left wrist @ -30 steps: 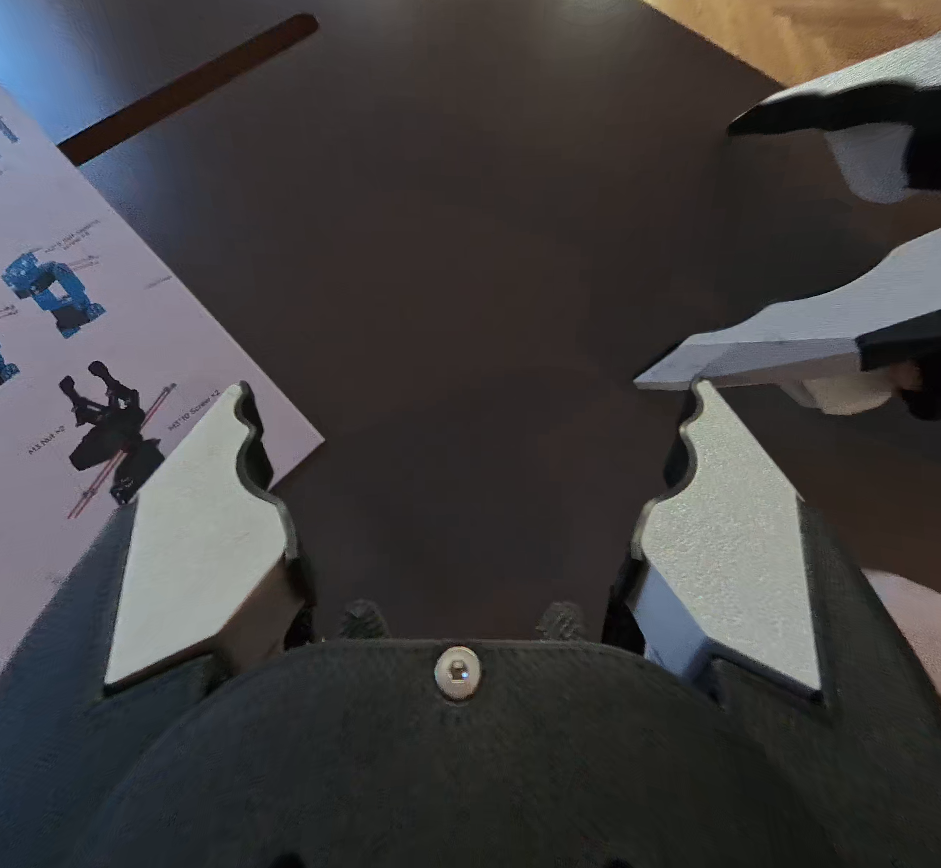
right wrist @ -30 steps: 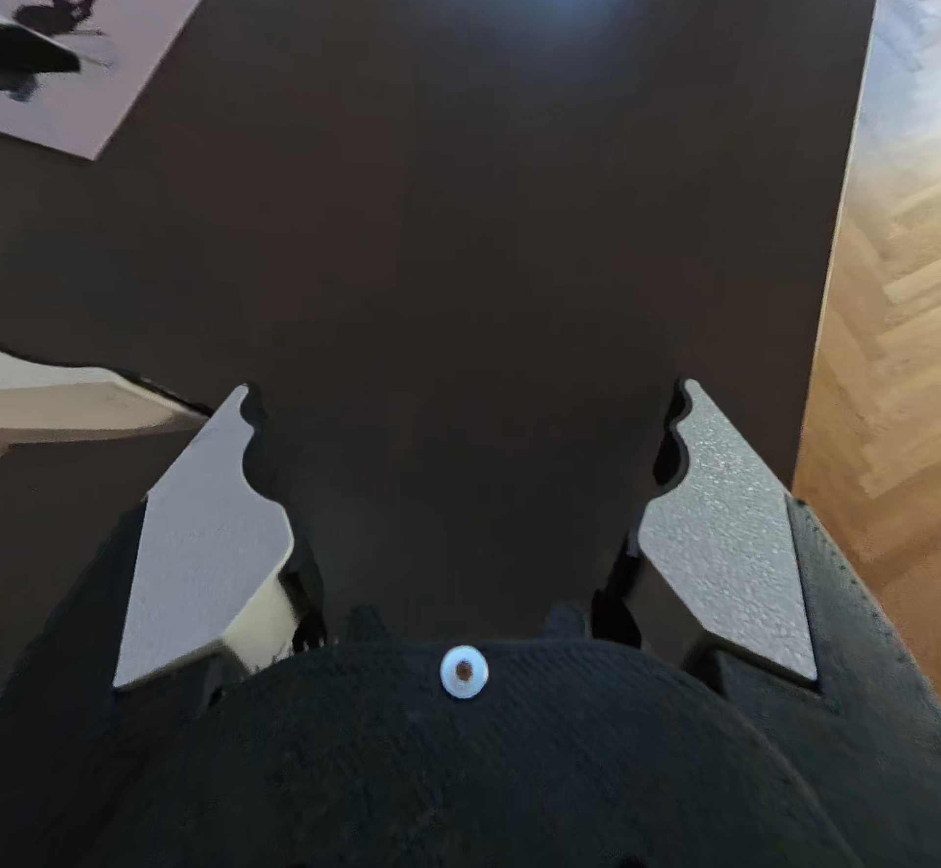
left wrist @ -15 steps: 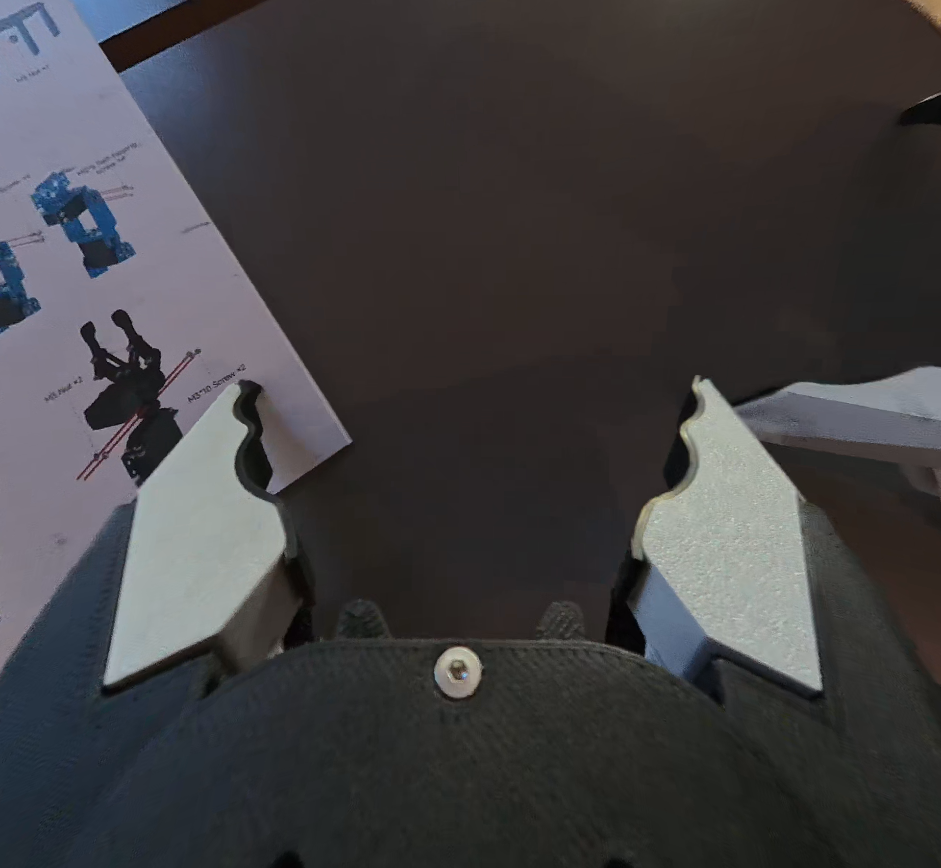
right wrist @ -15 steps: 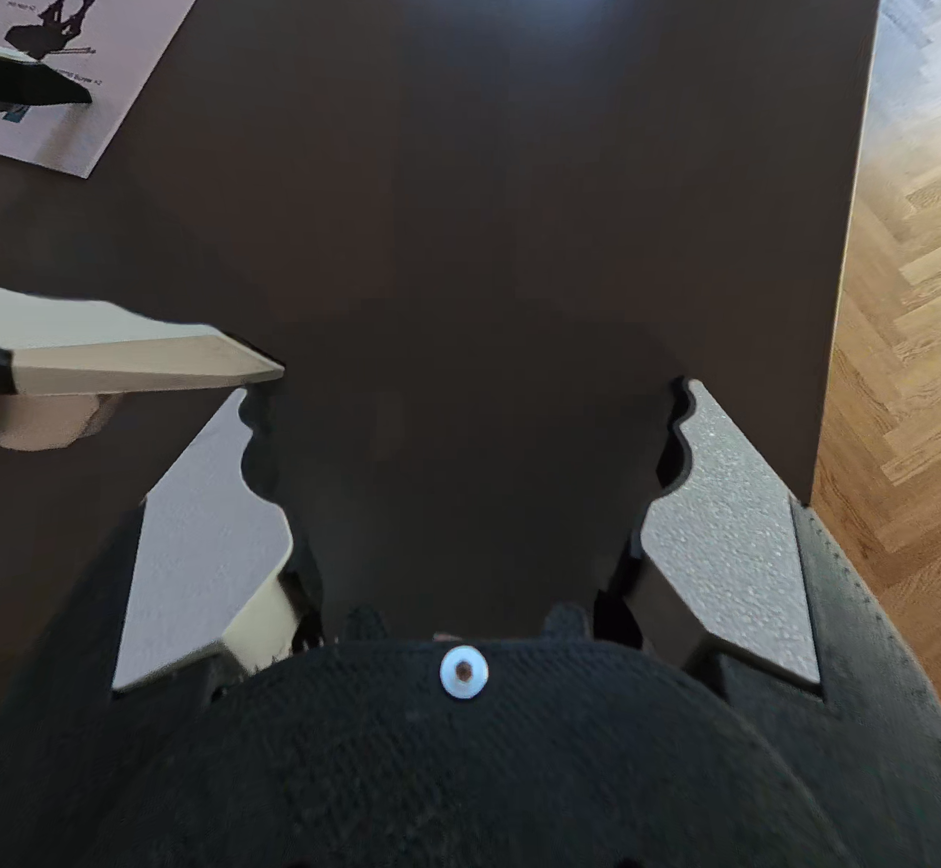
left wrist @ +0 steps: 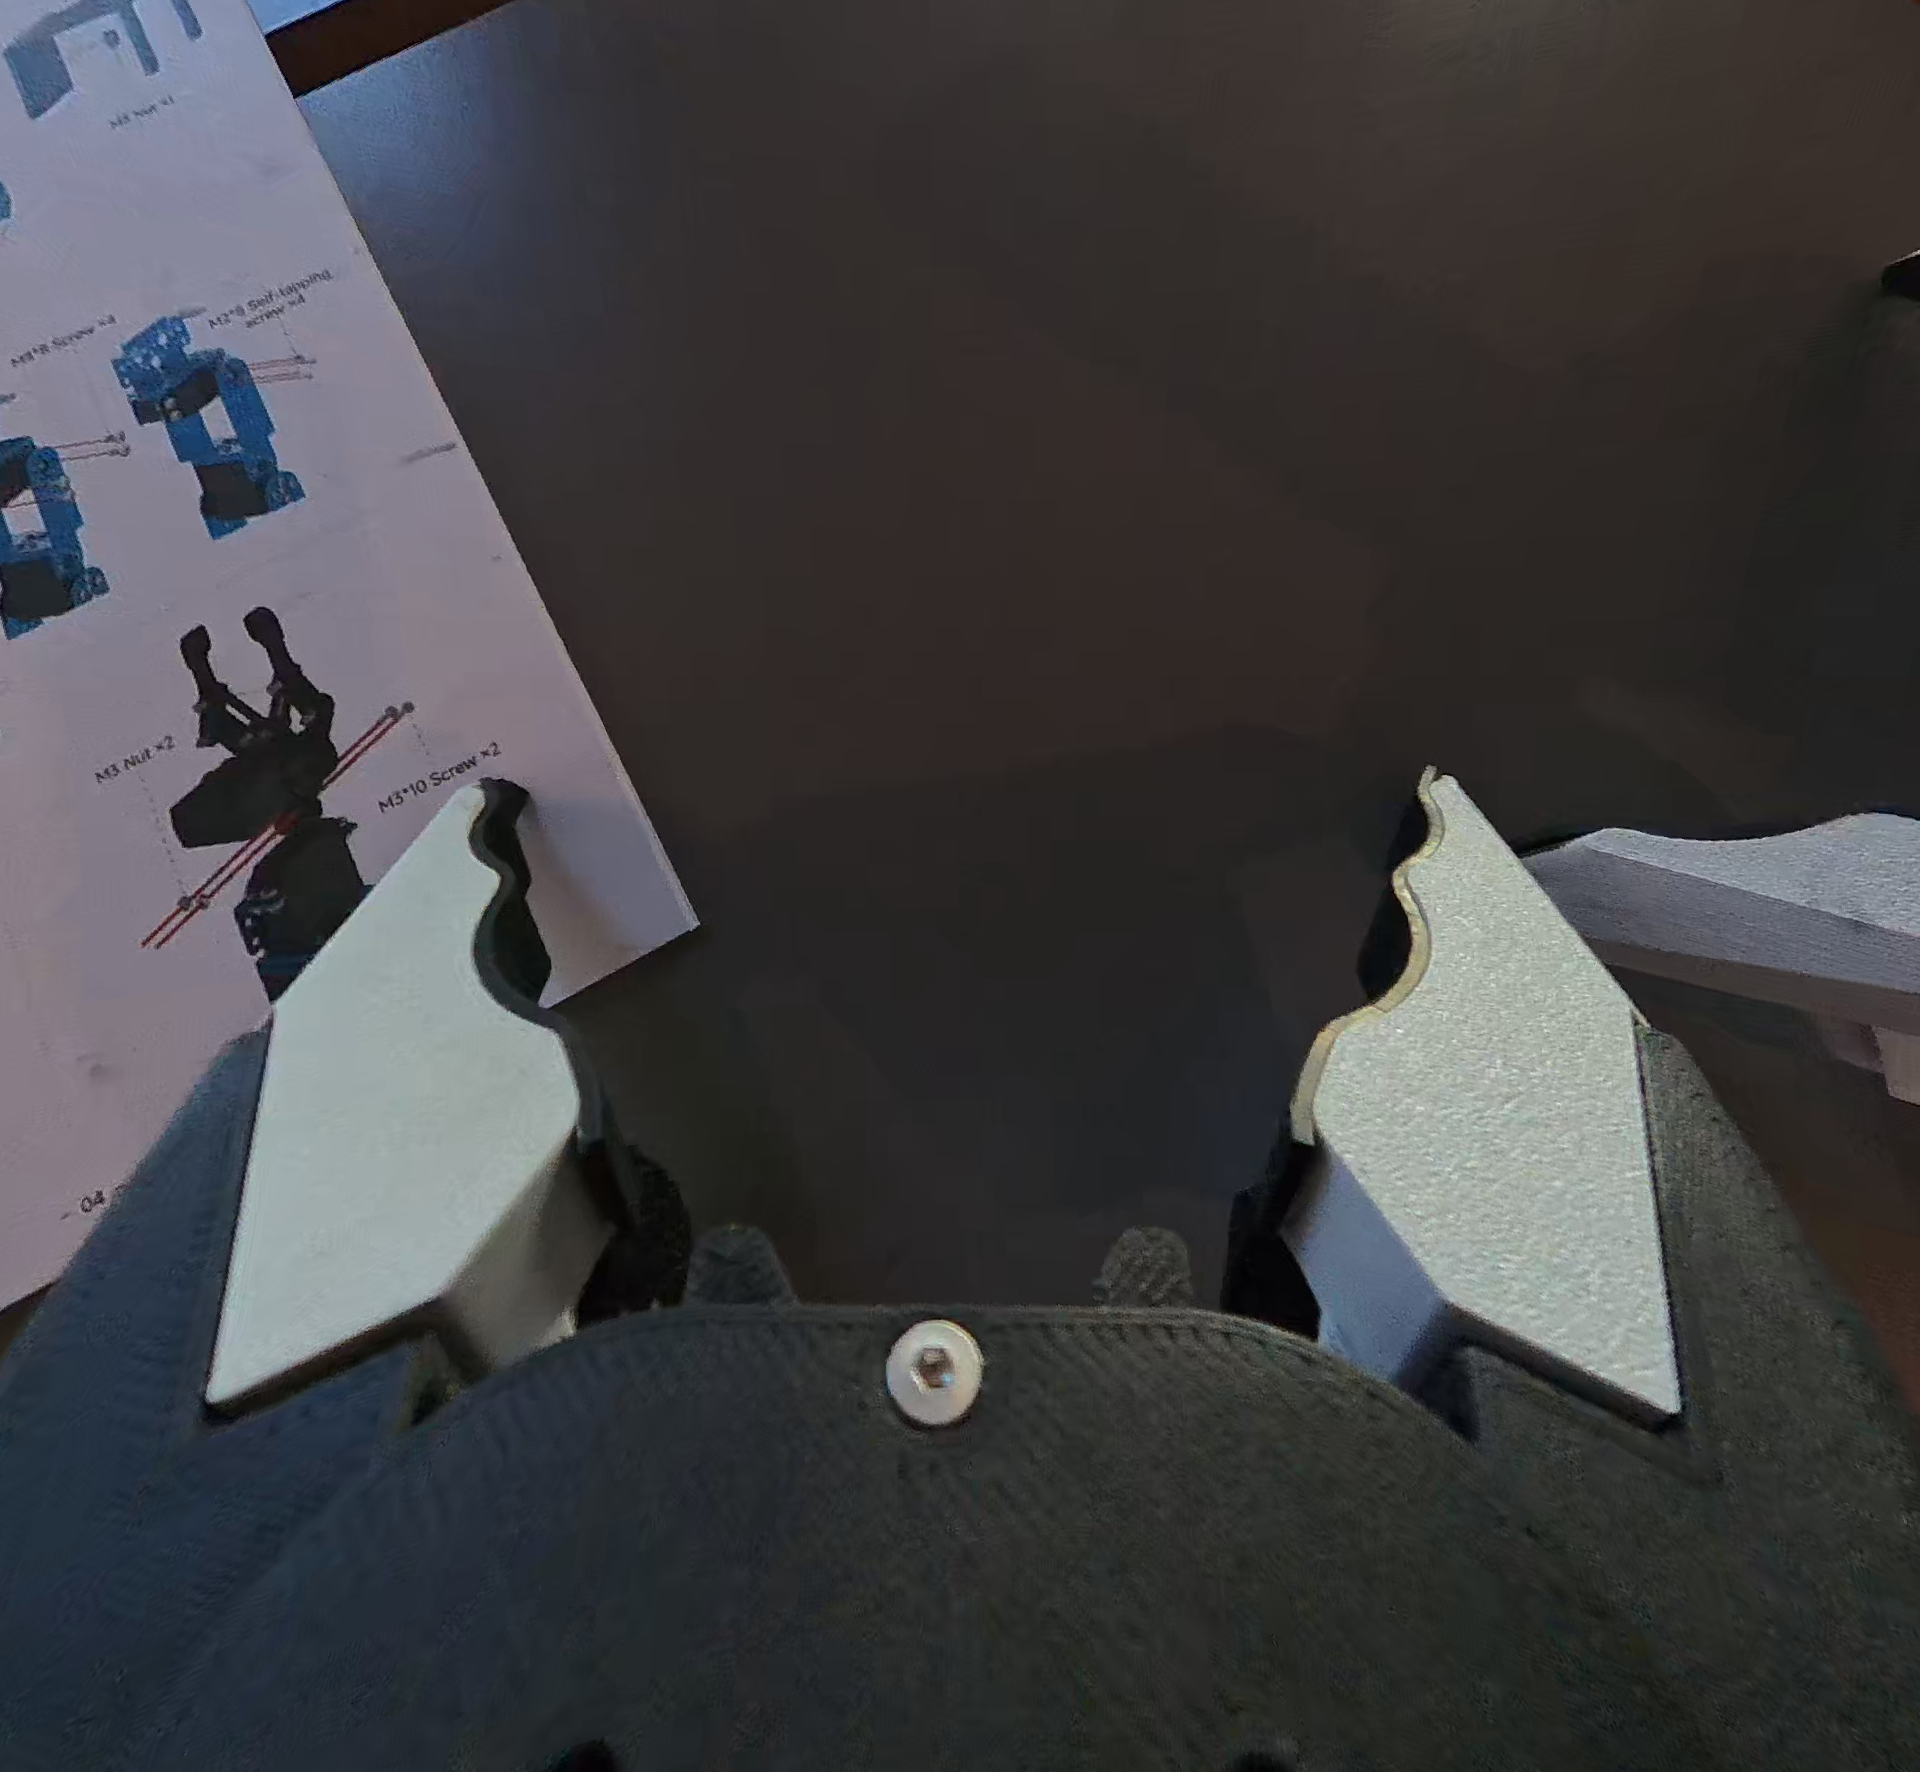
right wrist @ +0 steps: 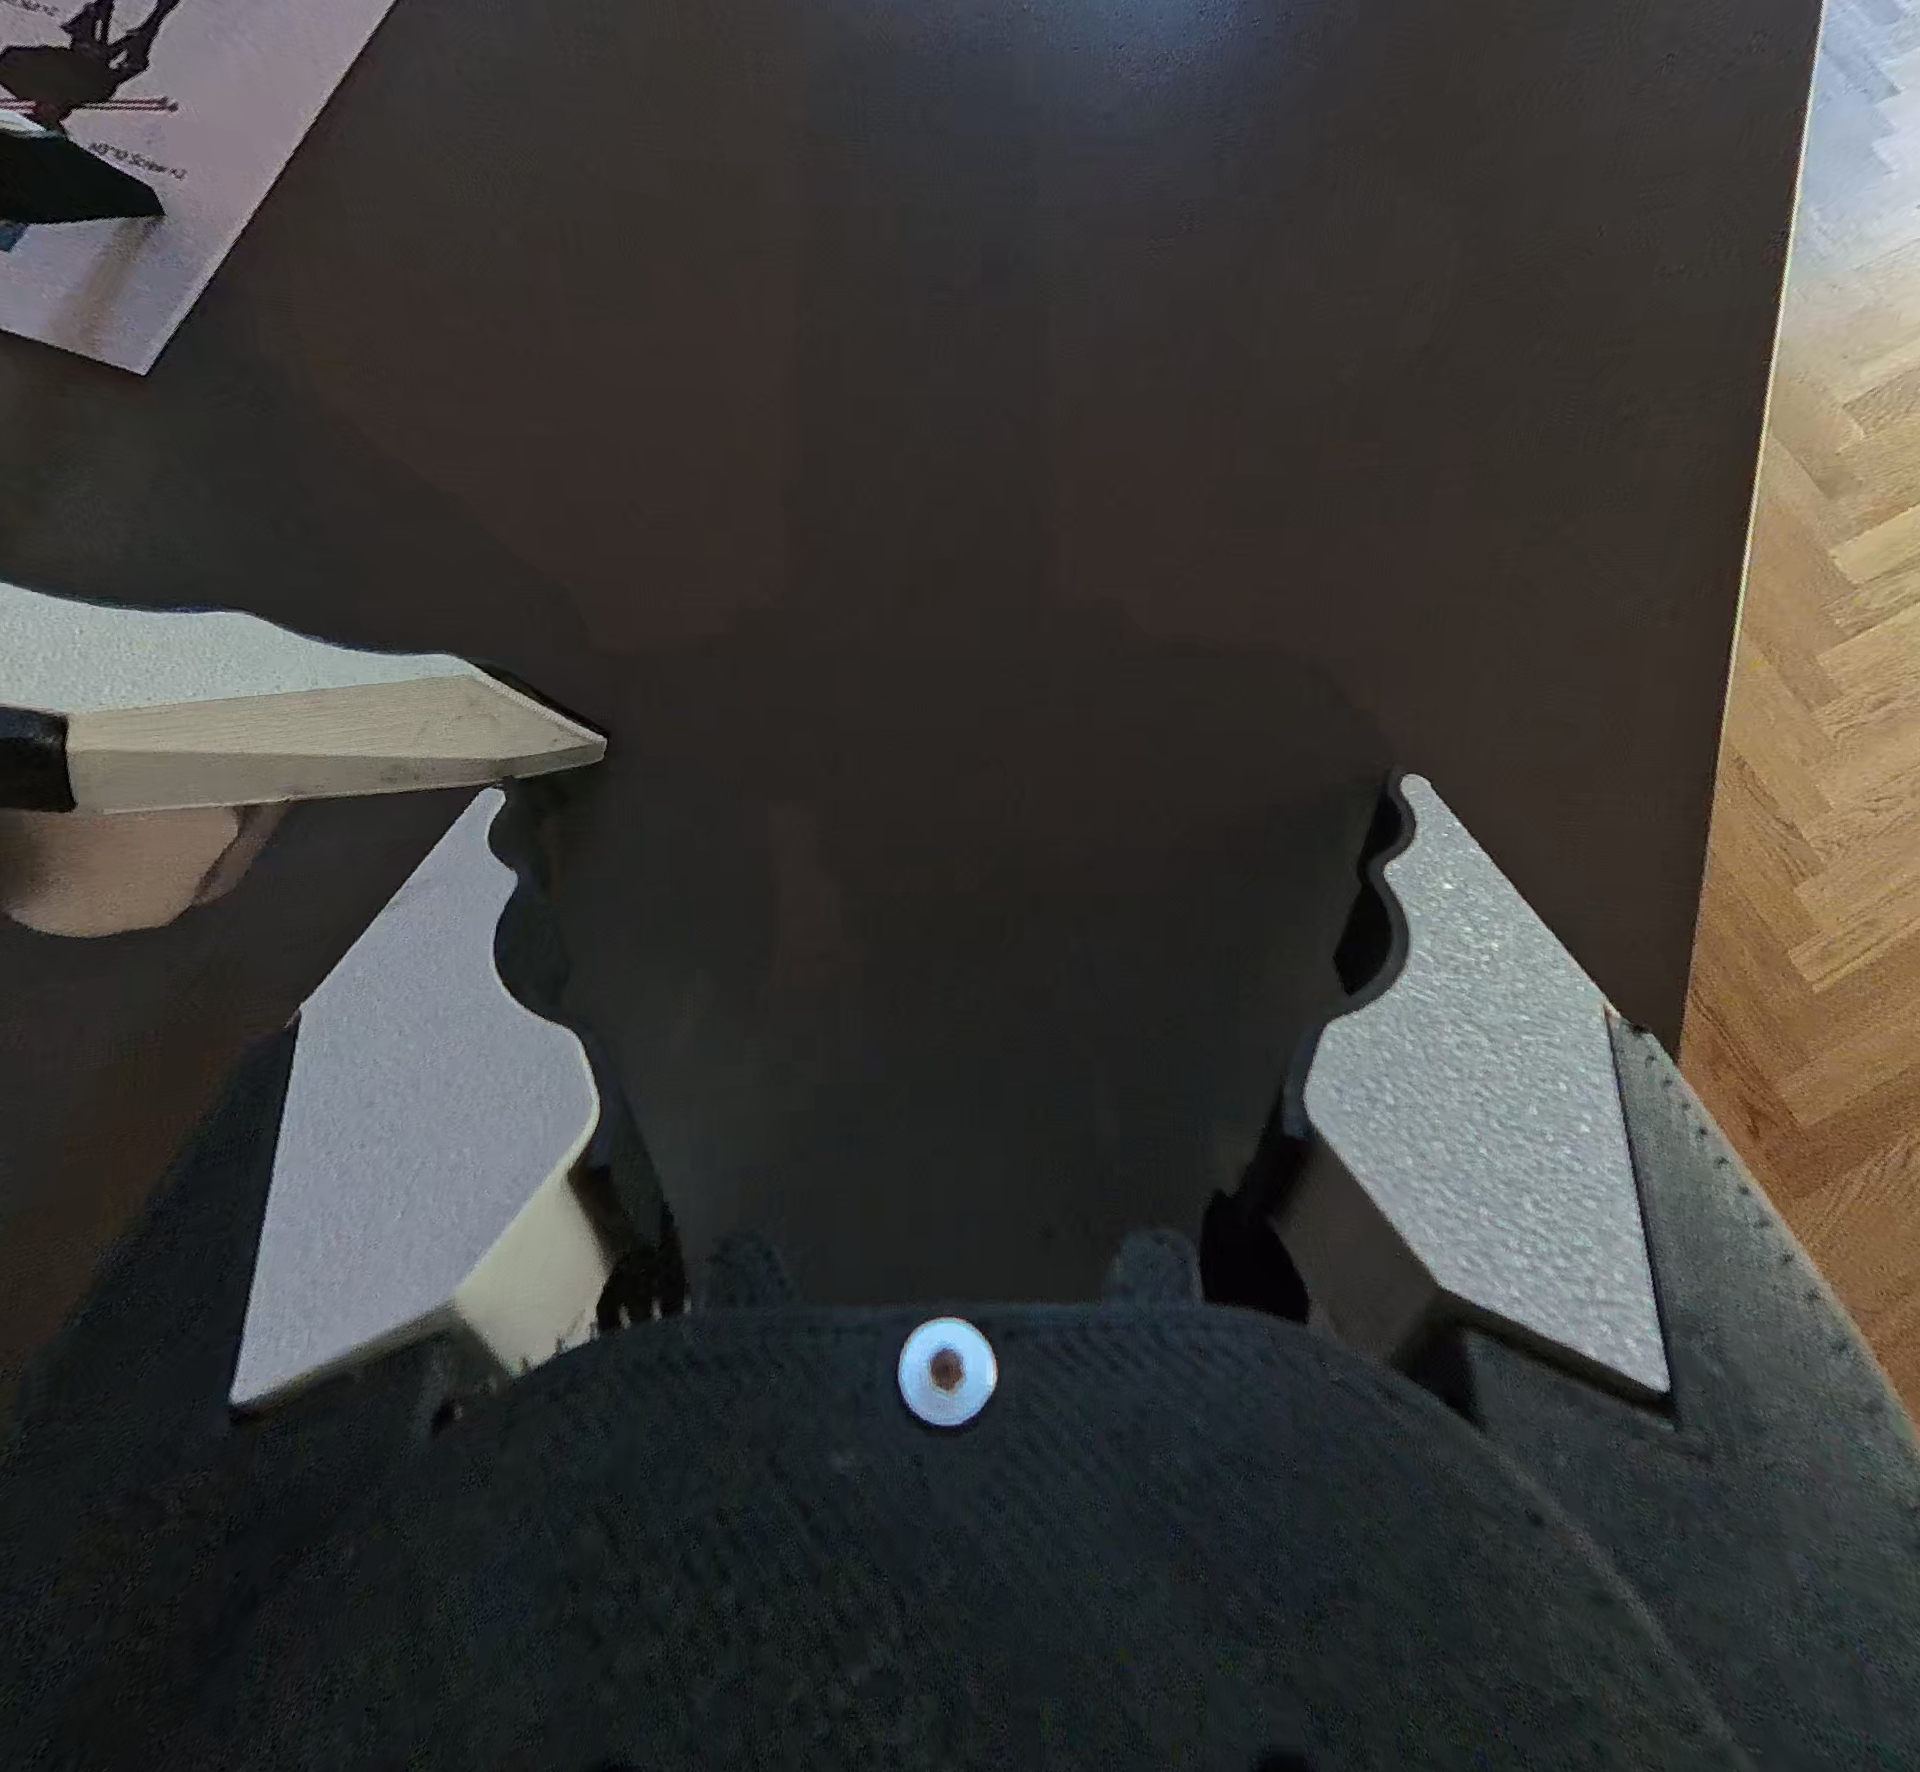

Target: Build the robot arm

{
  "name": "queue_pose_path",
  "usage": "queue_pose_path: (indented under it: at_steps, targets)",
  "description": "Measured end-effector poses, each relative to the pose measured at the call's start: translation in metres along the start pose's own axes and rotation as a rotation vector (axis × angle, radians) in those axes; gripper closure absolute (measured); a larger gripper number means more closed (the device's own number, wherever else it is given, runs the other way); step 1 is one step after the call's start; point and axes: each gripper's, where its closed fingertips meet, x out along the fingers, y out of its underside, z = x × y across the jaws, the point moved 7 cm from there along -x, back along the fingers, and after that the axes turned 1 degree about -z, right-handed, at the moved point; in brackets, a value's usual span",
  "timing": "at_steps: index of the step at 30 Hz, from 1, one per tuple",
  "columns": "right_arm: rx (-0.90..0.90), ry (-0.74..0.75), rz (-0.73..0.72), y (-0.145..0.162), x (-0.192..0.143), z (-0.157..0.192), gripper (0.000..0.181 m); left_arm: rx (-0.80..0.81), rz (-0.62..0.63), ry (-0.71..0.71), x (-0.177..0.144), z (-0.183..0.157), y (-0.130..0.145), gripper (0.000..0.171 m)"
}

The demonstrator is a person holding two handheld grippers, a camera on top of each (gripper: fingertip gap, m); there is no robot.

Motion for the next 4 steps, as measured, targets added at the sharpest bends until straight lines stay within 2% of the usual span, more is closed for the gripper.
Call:
queue_pose_path:
  at_steps: [4]
  targets:
    - [0.000,0.000,0.000,0.0001,-0.0001,-0.0003,0.030,0.000,0.000,0.000,0.0001,0.0000,-0.0002,0.013]
